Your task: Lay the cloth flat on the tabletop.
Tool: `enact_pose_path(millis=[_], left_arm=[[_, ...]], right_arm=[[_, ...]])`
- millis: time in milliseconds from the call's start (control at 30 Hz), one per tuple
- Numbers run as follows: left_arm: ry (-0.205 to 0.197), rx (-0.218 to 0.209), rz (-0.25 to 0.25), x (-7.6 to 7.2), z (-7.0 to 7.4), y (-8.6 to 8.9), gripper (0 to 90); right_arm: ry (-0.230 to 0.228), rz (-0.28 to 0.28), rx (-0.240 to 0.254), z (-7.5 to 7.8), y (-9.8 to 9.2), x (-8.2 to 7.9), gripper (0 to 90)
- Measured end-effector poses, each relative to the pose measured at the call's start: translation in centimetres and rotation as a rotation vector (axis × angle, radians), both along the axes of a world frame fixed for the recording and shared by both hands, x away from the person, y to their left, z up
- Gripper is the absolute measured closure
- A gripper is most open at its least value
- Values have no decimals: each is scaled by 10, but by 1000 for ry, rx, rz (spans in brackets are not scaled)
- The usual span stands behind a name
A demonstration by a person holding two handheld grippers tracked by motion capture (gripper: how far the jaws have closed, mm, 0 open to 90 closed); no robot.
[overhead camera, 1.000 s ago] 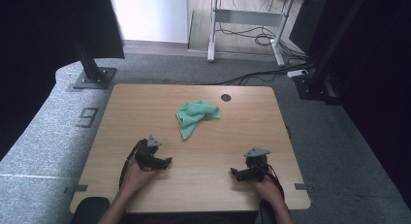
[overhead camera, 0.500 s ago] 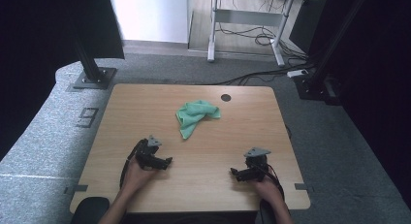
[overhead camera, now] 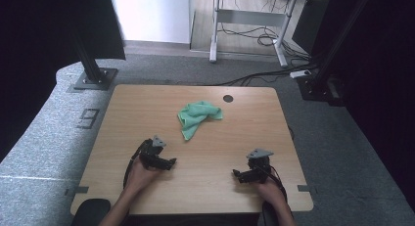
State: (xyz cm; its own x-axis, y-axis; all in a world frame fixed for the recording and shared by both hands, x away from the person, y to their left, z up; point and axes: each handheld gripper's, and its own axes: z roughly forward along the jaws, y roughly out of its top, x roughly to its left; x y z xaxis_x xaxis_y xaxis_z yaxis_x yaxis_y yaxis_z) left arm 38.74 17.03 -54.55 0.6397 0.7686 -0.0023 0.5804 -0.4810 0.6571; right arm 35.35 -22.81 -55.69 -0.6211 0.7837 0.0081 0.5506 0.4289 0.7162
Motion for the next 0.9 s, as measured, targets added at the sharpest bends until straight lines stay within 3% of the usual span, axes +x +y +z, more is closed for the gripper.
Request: enact_pose_path(millis=[333,900], left_arm=[[-14,-32,-21,1,11,-1,160],[-30,-65,-90,18,23,-21,328]], right_arm=[[0,0,0,0,0,0,0],[0,0,0,0,0,0,0]])
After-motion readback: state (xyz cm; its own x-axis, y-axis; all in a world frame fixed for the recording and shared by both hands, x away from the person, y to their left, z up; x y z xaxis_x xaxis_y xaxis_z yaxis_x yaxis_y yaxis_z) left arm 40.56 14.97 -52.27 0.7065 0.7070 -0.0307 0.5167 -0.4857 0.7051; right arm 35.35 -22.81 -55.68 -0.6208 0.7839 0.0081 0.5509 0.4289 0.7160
